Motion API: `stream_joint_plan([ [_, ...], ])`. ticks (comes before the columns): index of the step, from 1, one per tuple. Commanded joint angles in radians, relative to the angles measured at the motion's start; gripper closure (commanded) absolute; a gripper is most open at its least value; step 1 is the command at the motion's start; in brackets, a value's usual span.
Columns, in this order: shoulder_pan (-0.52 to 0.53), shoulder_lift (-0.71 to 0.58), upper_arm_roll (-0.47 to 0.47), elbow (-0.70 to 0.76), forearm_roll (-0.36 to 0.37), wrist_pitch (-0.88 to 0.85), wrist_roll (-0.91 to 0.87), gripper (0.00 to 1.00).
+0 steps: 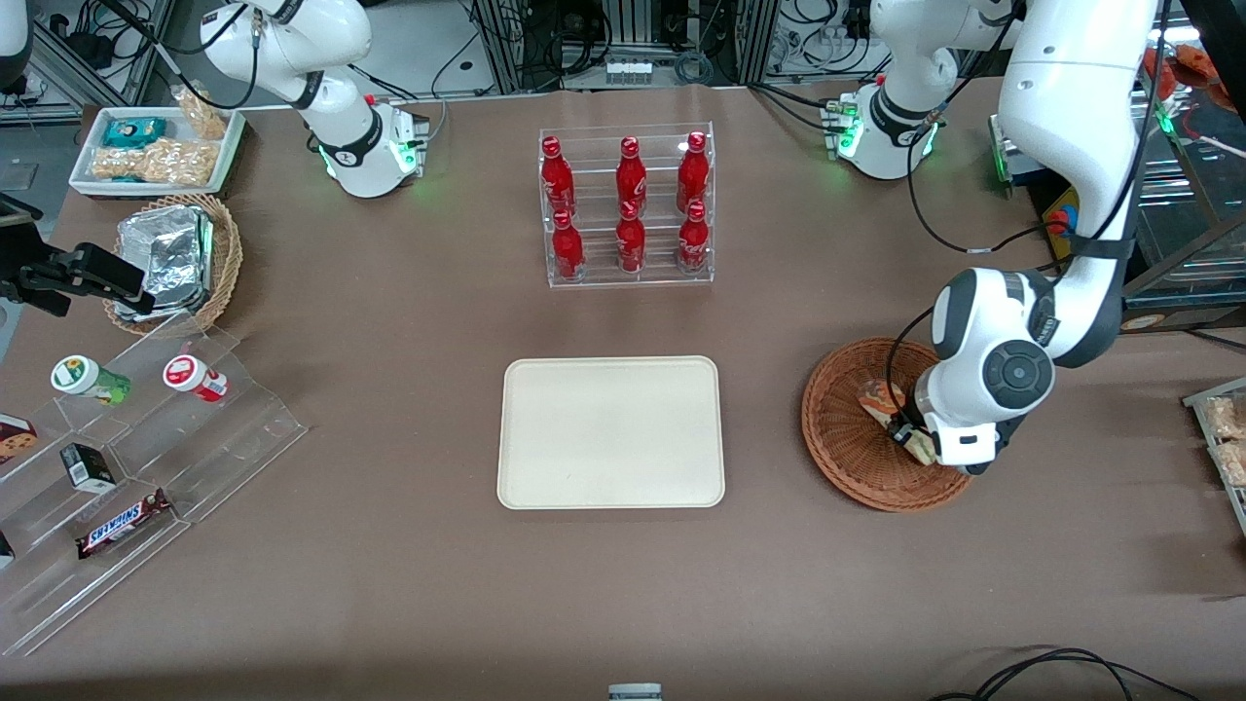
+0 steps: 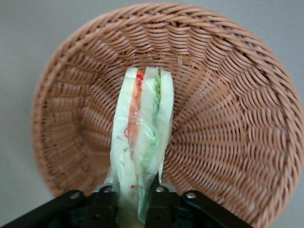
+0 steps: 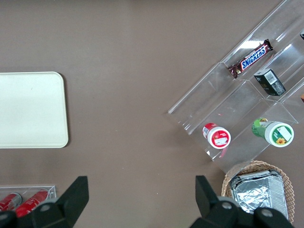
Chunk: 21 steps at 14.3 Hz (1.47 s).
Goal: Place sandwich from basket to tray
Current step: 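Close the left gripper on the wrapped sandwich and lift it, then carry the sandwich with the left gripper over the cream tray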
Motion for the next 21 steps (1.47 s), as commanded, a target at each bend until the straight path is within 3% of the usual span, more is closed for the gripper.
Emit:
stream_joint_plan([
  [1, -0.022, -0.015, 0.003, 0.117, -0.011, -0.124, 0.101, 1.00],
  [2, -0.020, -0.015, -0.020, 0.127, -0.013, -0.120, 0.254, 1.00],
  [3, -0.017, 0.010, -0.057, 0.174, -0.090, -0.119, 0.497, 1.00],
  [4, -0.029, 0.037, -0.060, 0.217, -0.170, -0.120, 0.524, 1.00],
  [5, -0.074, 0.080, -0.063, 0.267, -0.162, -0.122, 0.526, 1.00],
  [10, -0.305, 0.266, -0.062, 0.508, -0.125, -0.122, 0.338, 1.00],
  [15, -0.494, 0.438, -0.056, 0.708, 0.007, -0.113, 0.083, 1.00],
  [17, -0.525, 0.459, -0.059, 0.720, 0.067, -0.073, 0.061, 1.00],
  [21, -0.545, 0.487, -0.062, 0.716, 0.076, 0.000, 0.076, 1.00],
])
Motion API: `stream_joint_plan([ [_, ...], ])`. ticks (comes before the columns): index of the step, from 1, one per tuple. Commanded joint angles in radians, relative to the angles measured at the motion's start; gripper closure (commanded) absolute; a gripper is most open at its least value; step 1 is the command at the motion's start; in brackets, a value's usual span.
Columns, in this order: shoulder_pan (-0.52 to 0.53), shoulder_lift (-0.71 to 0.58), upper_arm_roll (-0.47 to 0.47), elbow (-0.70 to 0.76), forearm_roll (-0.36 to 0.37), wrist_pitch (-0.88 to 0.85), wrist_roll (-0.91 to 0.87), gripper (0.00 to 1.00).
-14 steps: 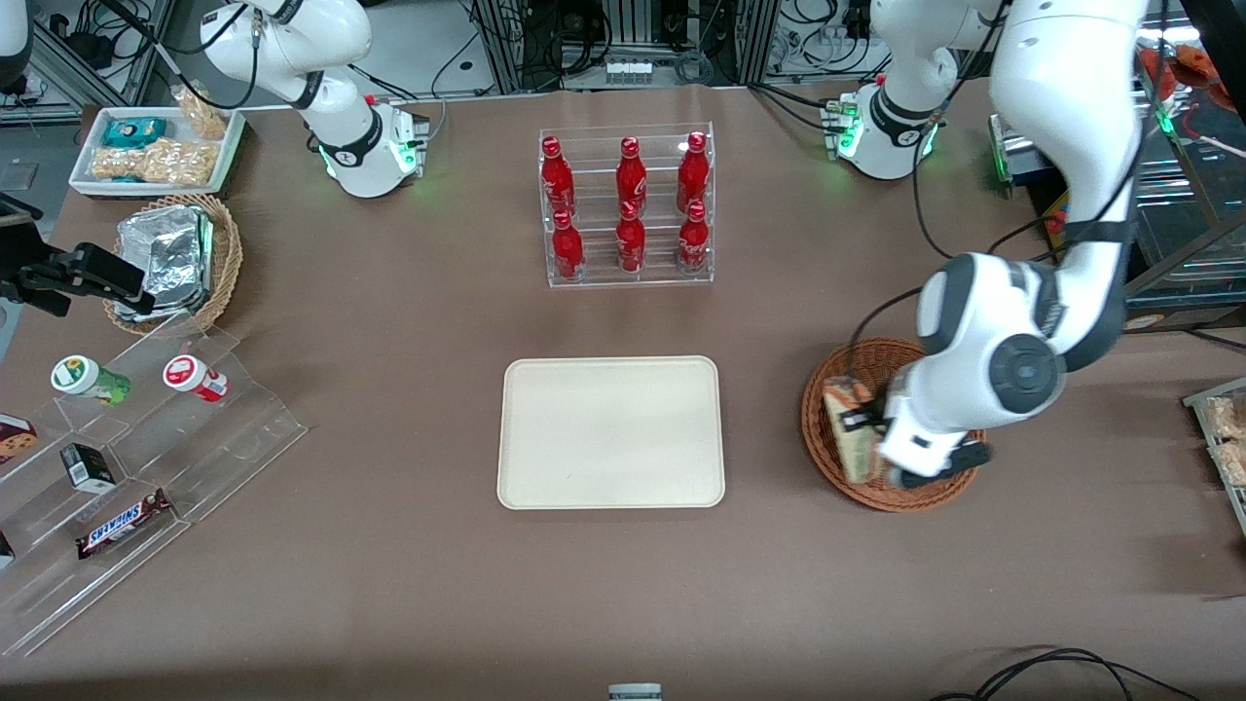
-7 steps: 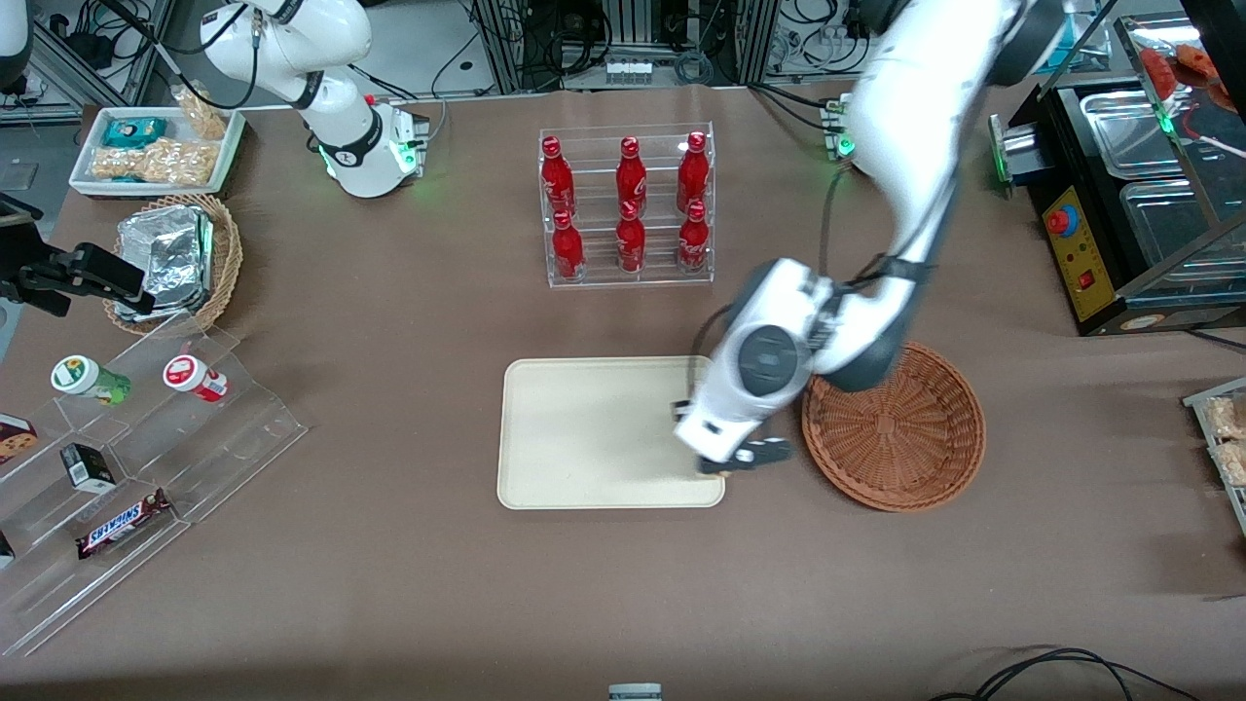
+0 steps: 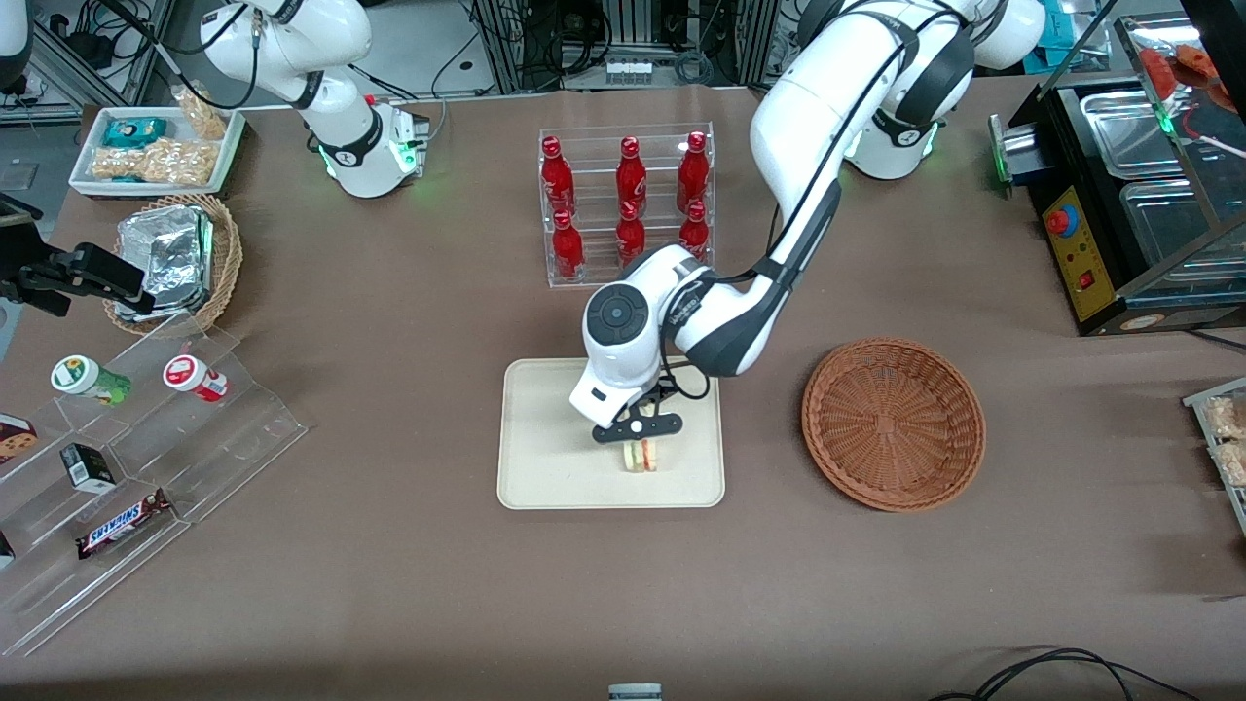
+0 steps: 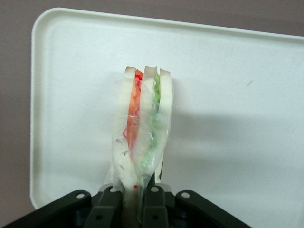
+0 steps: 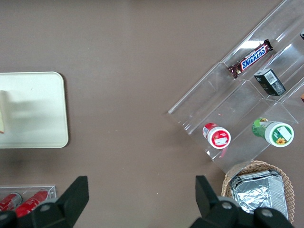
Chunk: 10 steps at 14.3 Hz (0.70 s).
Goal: Place sandwich from basket to tray
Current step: 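Lower the sandwich onto the tray and open the left gripper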
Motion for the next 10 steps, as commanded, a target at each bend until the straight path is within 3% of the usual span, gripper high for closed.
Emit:
stream_joint_plan([
  [1, -0.005, 0.029, 0.011, 0.037, 0.019, 0.041, 0.015, 1.00],
  [4, -0.007, 0.053, 0.009, 0.033, 0.016, 0.096, 0.025, 0.95],
  [5, -0.007, 0.060, 0.009, 0.025, 0.016, 0.111, 0.027, 0.91],
  [6, -0.005, 0.058, 0.008, 0.010, 0.008, 0.123, 0.030, 0.80],
  [7, 0.001, 0.052, 0.003, 0.011, -0.004, 0.121, 0.028, 0.21],
  [8, 0.005, 0.041, -0.008, 0.013, -0.036, 0.114, 0.027, 0.00],
  [10, 0.009, 0.006, -0.005, 0.017, -0.050, 0.073, 0.028, 0.00],
])
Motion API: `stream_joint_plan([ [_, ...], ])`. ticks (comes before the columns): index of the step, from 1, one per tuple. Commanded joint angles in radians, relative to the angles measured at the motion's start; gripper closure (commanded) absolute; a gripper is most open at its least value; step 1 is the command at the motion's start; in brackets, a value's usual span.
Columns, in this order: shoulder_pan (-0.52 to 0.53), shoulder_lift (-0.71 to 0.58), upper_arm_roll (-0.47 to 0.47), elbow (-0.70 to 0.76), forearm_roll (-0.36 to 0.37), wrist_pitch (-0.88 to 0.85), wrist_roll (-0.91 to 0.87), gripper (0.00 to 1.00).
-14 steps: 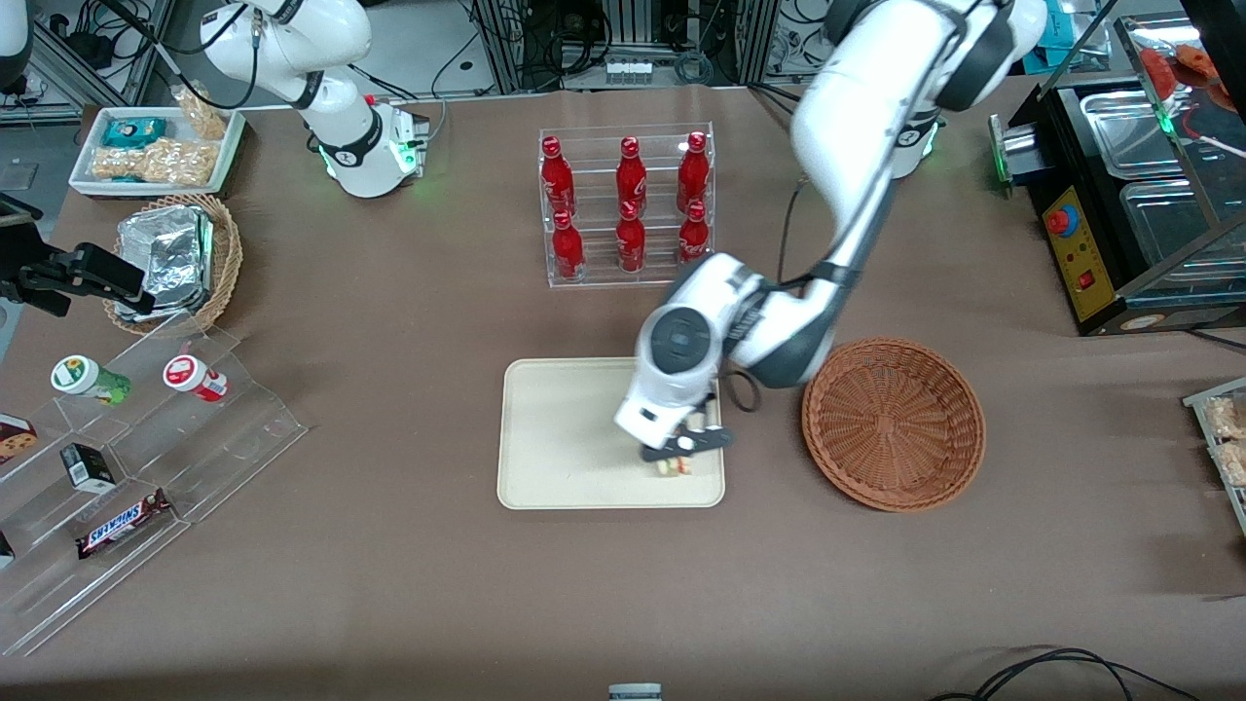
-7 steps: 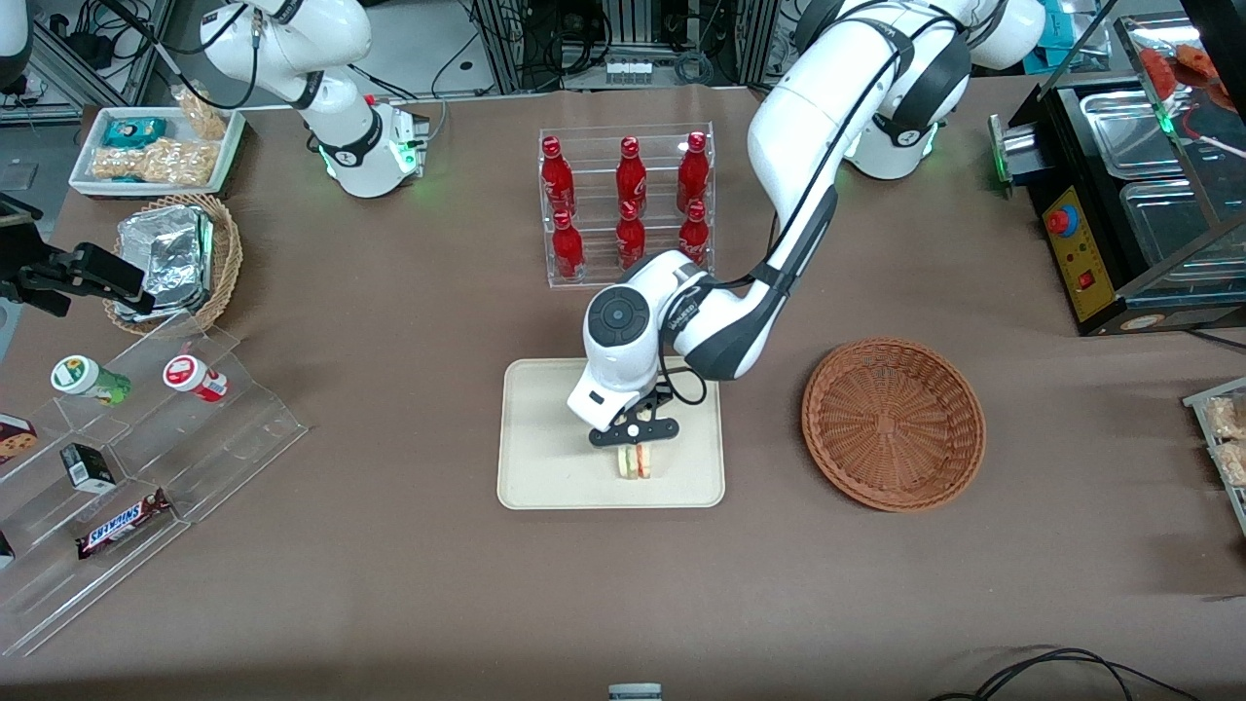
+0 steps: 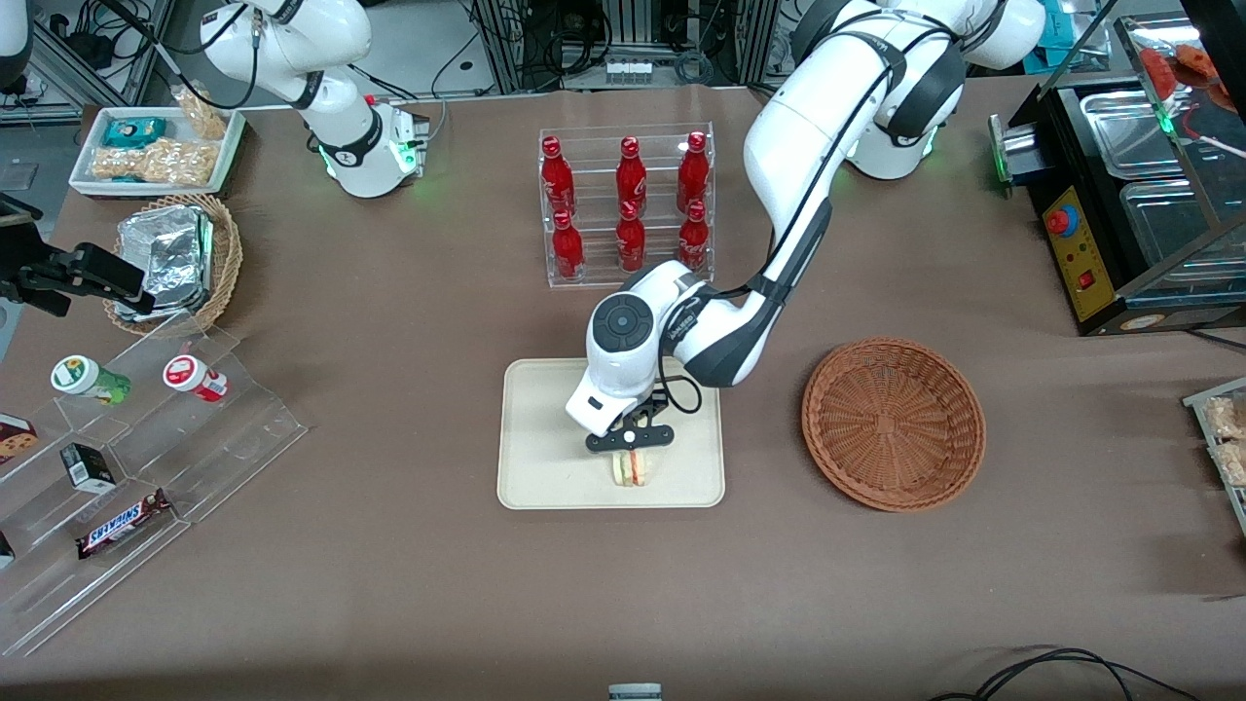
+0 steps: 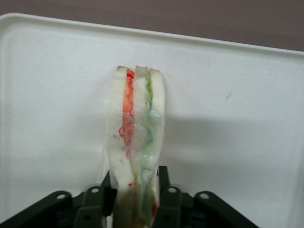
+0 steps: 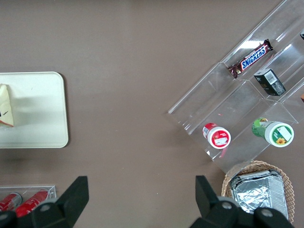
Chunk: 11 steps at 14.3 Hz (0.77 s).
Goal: Place sandwich from basket to tray
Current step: 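Lower the sandwich onto the tray and open the left gripper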
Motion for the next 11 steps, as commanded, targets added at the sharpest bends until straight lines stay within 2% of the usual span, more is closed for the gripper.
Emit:
stream_joint_plan([
  [1, 0.021, -0.065, -0.005, 0.007, -0.023, -0.071, 0.007, 0.00],
  [6, 0.052, -0.280, -0.002, -0.013, -0.008, -0.287, 0.010, 0.00],
  [9, 0.086, -0.395, -0.001, -0.147, -0.009, -0.442, -0.019, 0.00],
  [11, 0.158, -0.479, -0.002, -0.249, -0.011, -0.444, -0.004, 0.00],
])
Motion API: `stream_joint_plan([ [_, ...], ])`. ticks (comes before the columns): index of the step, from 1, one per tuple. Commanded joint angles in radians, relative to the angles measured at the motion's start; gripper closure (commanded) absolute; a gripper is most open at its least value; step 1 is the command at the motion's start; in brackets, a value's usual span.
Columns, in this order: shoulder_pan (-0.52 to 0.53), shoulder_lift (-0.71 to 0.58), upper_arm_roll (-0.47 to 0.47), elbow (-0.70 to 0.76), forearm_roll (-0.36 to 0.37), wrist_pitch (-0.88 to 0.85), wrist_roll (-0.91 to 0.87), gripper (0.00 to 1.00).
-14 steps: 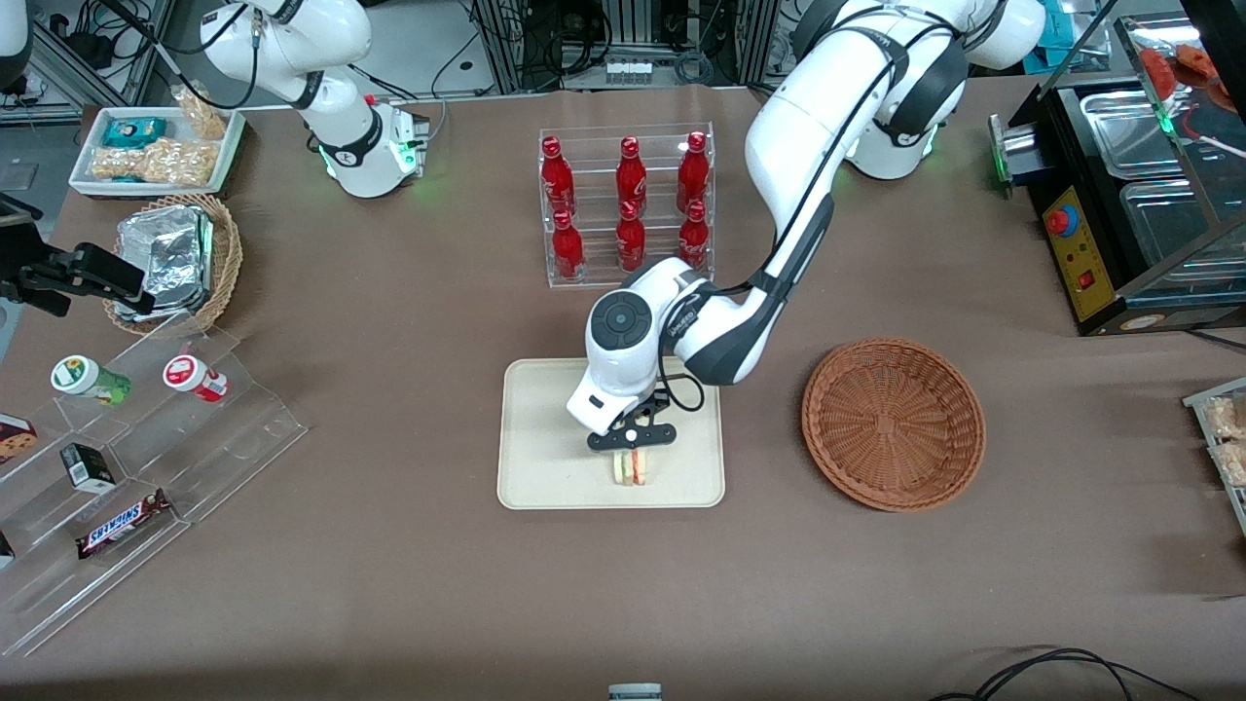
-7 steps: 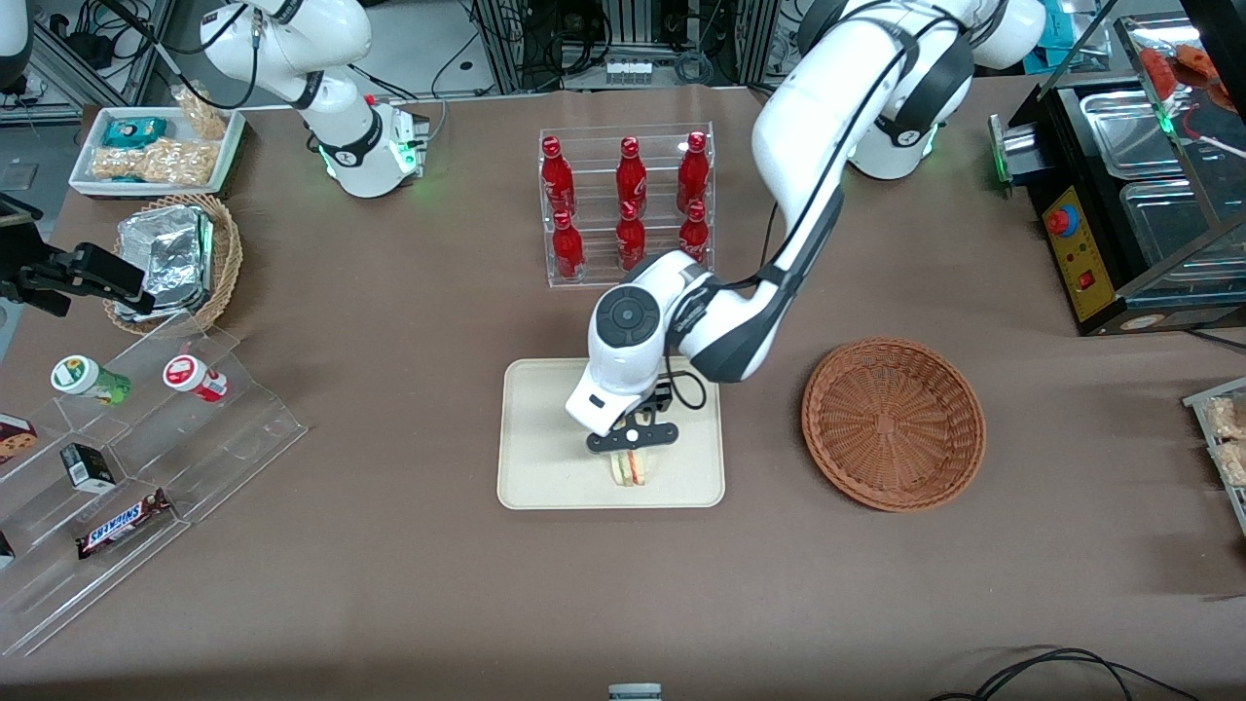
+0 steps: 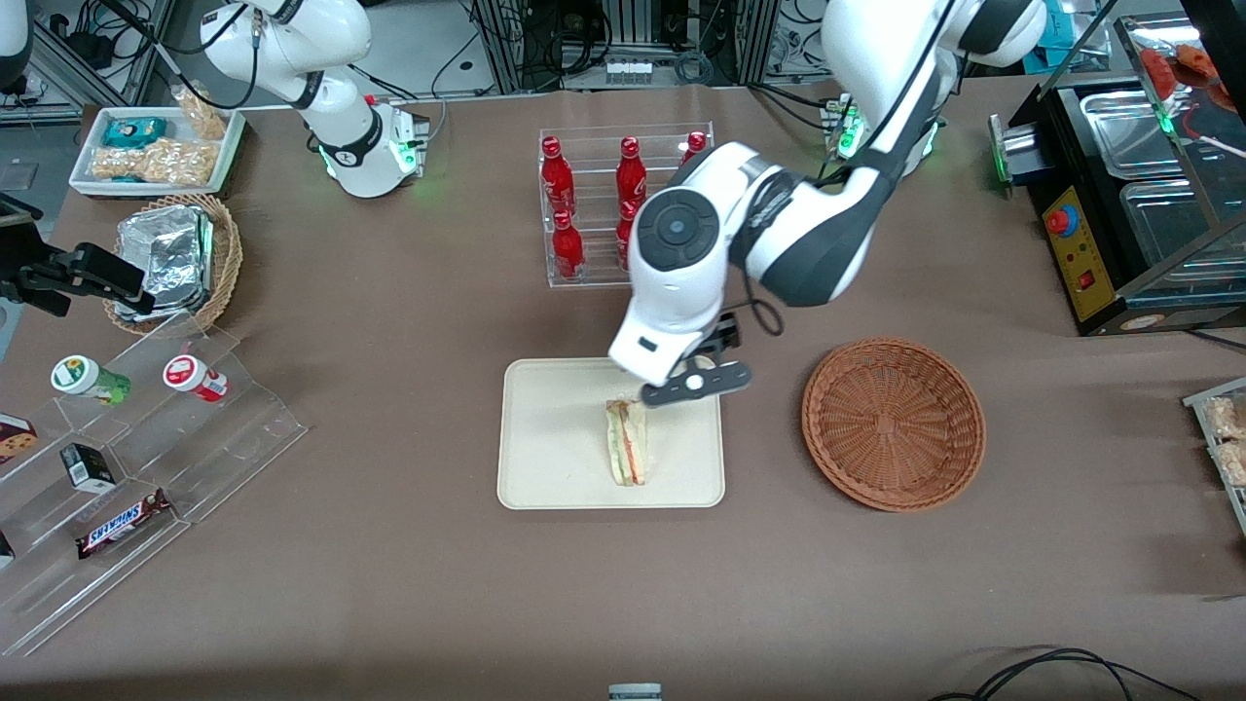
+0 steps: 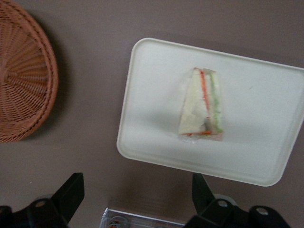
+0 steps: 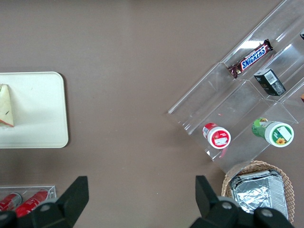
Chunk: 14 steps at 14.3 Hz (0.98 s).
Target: Place sandwich from basket to tray
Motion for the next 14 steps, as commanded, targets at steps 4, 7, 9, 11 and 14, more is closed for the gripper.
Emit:
stream_joint_plan([
  [4, 0.208, -0.288, -0.007, -0.359, -0.002, 0.000, 0.207, 0.00],
  [7, 0.340, -0.401, -0.007, -0.431, -0.013, -0.100, 0.450, 0.00],
  [9, 0.429, -0.447, -0.007, -0.422, -0.014, -0.199, 0.608, 0.00],
  [11, 0.479, -0.494, -0.004, -0.411, -0.007, -0.281, 0.726, 0.00],
  [14, 0.599, -0.523, 0.006, -0.346, -0.005, -0.326, 0.823, 0.00],
])
